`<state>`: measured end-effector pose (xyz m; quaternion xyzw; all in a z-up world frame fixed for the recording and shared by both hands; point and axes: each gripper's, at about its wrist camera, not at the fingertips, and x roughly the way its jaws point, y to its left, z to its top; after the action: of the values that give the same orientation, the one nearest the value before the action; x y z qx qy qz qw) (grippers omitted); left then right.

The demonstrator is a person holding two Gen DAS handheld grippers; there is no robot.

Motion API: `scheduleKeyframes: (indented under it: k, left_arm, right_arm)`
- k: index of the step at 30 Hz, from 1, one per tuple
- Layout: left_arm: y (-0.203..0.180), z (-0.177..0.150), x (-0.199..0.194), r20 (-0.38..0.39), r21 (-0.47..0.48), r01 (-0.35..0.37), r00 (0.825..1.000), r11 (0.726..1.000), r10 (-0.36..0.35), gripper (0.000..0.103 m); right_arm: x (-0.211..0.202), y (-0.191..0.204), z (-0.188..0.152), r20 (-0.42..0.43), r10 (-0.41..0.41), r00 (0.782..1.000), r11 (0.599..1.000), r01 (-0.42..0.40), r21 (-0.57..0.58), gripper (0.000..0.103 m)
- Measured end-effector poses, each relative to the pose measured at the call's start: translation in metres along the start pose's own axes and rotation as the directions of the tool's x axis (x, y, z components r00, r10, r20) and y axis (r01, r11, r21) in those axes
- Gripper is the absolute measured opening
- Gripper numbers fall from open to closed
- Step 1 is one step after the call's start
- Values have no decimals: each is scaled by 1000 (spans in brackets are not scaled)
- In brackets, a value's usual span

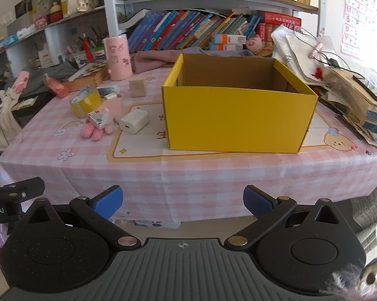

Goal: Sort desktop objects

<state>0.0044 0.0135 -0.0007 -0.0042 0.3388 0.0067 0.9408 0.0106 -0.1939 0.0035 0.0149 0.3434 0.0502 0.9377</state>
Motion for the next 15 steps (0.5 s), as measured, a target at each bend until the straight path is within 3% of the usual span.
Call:
scheduleKeyframes:
  k: [15]
  left_arm:
    - [1, 6, 3, 10, 22, -2, 1000, 1000, 2, 103]
  right_arm:
    - [1, 7, 5, 27, -4, 1000, 1000, 4, -26, 103]
